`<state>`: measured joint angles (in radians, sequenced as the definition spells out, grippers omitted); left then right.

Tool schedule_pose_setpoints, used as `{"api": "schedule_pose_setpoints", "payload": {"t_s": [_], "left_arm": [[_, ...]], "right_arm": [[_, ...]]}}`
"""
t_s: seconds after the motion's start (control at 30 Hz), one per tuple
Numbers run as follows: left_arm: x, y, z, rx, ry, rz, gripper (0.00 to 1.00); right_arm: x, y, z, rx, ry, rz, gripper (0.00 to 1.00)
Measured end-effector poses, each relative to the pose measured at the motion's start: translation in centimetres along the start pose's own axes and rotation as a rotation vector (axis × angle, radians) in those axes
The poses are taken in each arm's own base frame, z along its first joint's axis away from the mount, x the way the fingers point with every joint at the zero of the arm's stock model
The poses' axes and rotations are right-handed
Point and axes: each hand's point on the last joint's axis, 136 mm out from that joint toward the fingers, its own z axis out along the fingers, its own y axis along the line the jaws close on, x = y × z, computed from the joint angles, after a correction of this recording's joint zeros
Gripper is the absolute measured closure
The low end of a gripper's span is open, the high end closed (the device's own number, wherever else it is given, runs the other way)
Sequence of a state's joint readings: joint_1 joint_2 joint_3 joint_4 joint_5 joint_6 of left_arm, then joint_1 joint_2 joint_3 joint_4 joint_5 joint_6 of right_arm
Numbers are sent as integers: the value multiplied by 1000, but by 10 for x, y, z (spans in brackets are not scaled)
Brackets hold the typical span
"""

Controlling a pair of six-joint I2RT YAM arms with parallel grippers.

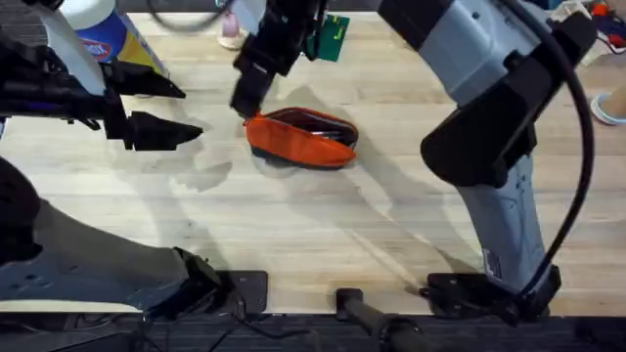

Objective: Unzip the bag, pick up the pens from the table one at a time and place them inside, then zip the bag closed.

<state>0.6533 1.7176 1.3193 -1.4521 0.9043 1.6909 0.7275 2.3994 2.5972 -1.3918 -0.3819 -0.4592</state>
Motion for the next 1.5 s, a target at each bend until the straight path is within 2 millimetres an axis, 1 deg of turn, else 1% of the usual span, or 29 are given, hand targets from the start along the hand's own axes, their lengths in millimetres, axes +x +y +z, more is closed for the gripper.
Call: {"api": "schedule_pose_setpoints", "payload": {"t_s": [0.07,0.17,0.27,0.37,0.57,0.73,0.97,1.07,1.17,1.3,1.37,1.5], "left_arm": [[0,0,0,0,0,0,6],[0,0,0,0,0,1,6],[0,0,0,0,0,1,6],[0,0,0,0,0,1,6],[0,0,0,0,0,0,6],[0,0,0,0,0,1,6],[0,0,0,0,0,0,6],[0,0,0,0,0,0,6],[0,0,0,0,0,0,6],[0,0,0,0,0,0,6],[0,0,0,0,0,0,6],[0,0,0,0,0,0,6]], "right_arm": [[3,8,4,5,34,-127,4],[0,17,9,19,52,-272,4],[-3,23,12,25,59,-350,4],[-2,20,12,33,65,-380,4],[3,16,10,40,81,-382,5],[-9,11,10,70,39,-402,4],[-11,10,10,75,31,-405,4],[-15,7,12,84,18,-407,4],[-17,2,22,84,17,-385,4],[-9,-6,45,64,47,-323,4],[-6,-9,54,57,60,-293,4],[-8,-13,56,65,49,-249,4]]}}
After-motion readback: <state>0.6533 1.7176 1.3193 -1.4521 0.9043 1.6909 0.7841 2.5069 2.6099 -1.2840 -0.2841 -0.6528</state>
